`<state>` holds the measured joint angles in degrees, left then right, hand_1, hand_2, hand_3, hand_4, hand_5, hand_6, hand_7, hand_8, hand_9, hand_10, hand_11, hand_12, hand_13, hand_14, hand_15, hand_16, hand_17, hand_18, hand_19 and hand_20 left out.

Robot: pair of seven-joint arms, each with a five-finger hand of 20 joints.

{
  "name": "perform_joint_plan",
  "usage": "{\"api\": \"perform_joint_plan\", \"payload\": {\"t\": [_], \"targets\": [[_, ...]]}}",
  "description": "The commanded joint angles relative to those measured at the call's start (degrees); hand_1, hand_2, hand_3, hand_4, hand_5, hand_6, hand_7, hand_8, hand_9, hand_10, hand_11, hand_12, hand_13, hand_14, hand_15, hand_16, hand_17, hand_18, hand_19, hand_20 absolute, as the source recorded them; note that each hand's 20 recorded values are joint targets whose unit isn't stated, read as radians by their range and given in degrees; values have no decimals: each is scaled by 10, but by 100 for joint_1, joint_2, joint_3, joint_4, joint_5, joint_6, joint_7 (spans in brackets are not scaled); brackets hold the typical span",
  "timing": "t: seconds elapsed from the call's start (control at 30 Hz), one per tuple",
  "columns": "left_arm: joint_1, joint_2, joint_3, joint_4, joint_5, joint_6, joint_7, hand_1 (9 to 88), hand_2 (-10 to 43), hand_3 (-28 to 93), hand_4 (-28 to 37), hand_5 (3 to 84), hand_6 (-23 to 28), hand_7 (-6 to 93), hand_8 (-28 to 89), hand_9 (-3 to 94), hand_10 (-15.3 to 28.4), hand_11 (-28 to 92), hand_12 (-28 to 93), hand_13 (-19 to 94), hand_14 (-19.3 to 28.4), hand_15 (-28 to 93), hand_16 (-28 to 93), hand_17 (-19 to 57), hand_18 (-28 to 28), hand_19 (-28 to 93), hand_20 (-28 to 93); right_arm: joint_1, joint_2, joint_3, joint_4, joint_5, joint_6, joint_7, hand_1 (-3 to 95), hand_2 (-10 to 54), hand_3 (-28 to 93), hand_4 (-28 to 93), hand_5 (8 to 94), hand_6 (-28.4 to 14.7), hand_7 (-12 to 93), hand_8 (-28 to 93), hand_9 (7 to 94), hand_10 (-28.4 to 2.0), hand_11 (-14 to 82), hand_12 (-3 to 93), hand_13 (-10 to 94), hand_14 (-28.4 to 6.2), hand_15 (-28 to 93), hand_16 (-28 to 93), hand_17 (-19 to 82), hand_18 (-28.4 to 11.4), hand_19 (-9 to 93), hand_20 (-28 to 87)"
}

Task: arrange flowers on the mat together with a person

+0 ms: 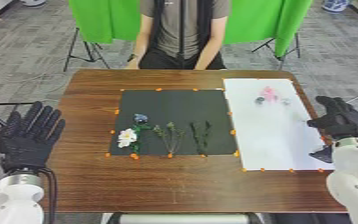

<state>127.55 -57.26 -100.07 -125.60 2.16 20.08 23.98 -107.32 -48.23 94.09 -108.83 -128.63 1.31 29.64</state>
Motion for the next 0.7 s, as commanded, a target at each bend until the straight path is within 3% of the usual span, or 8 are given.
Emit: {"api": "perform_joint_plan", "payload": {"t": [0.03, 0.23, 0.27, 0.37, 0.4, 0.5, 0.6, 0.7], "targets": [[168, -3, 25, -20, -42, 103, 73, 309, 144, 709, -283, 453, 70, 197, -123, 411, 149, 214, 76, 296, 134, 310, -96, -38, 121, 351, 101, 470, 221, -288, 469, 278, -272, -35, 486, -95, 768, -282, 322, -9, 201, -125, 312, -139, 58, 168, 292, -127, 296, 181, 228, -175, 595, 211], [165, -10, 36, -18, -5, 104, 30, 309, 144, 710, -283, 454, 70, 198, -123, 411, 149, 214, 76, 298, 134, 312, -97, -39, 122, 355, 101, 779, 278, -642, 825, 361, -227, 91, 526, -95, 760, -282, 366, 1, 235, -145, 351, -140, 83, 161, 352, -98, 341, 168, 283, -137, 618, 221], [155, -11, 36, -14, 2, 99, 14, 309, 145, 710, -283, 454, 69, 198, -124, 411, 149, 214, 76, 298, 134, 312, -97, -39, 122, 355, 100, 837, 295, -733, 889, 366, -184, 123, 541, -95, 754, -282, 377, 0, 238, -146, 361, -137, 92, 164, 369, -92, 358, 171, 323, -111, 612, 218], [152, -1, 57, -12, -13, 111, 32, 308, 145, 710, -283, 453, 70, 199, -124, 412, 148, 215, 76, 298, 134, 313, -98, -39, 122, 355, 100, 921, 270, -819, 989, 579, -292, 145, 566, -95, 741, -282, 414, 5, 248, -147, 400, -127, 117, 172, 407, -80, 388, 175, 369, -91, 629, 228], [152, 4, 65, -18, -11, 116, 29, 308, 145, 710, -283, 453, 70, 199, -124, 411, 149, 214, 76, 298, 133, 312, -98, -39, 122, 355, 100, 932, 291, -916, 1012, 571, -84, 207, 571, -95, 739, -282, 423, 7, 254, -148, 417, -126, 129, 176, 428, -77, 402, 179, 379, -88, 636, 233], [139, 3, 78, -22, 67, 134, -20, 309, 145, 710, -283, 453, 70, 198, -124, 412, 149, 214, 76, 298, 133, 312, -97, -38, 122, 354, 98, 968, 292, -1067, 1082, 569, 210, 281, 601, -95, 688, -283, 446, 11, 268, -153, 468, -113, 168, 188, 481, -53, 404, 274, 390, -75, 676, 236], [112, 10, 85, -11, 48, 132, -30, 308, 145, 710, -283, 453, 70, 199, -124, 412, 148, 215, 77, 298, 134, 312, -97, -38, 122, 355, 98, 1052, 312, -1274, 1177, 467, 521, 373, 641, -95, 621, -283, 499, 21, 290, -158, 544, -98, 237, 212, 548, -25, 387, 385, 411, -65, 716, 207], [89, 15, 94, -3, 73, 141, -57, 308, 145, 710, -283, 452, 70, 199, -124, 412, 148, 216, 77, 298, 134, 312, -97, -39, 123, 355, 98, 1072, 253, -1339, 1205, 531, 635, 421, 652, -95, 609, -283, 541, 24, 296, -117, 632, -83, 150, 337, 595, -18, 390, 422, 430, -62, 734, 196]]}}
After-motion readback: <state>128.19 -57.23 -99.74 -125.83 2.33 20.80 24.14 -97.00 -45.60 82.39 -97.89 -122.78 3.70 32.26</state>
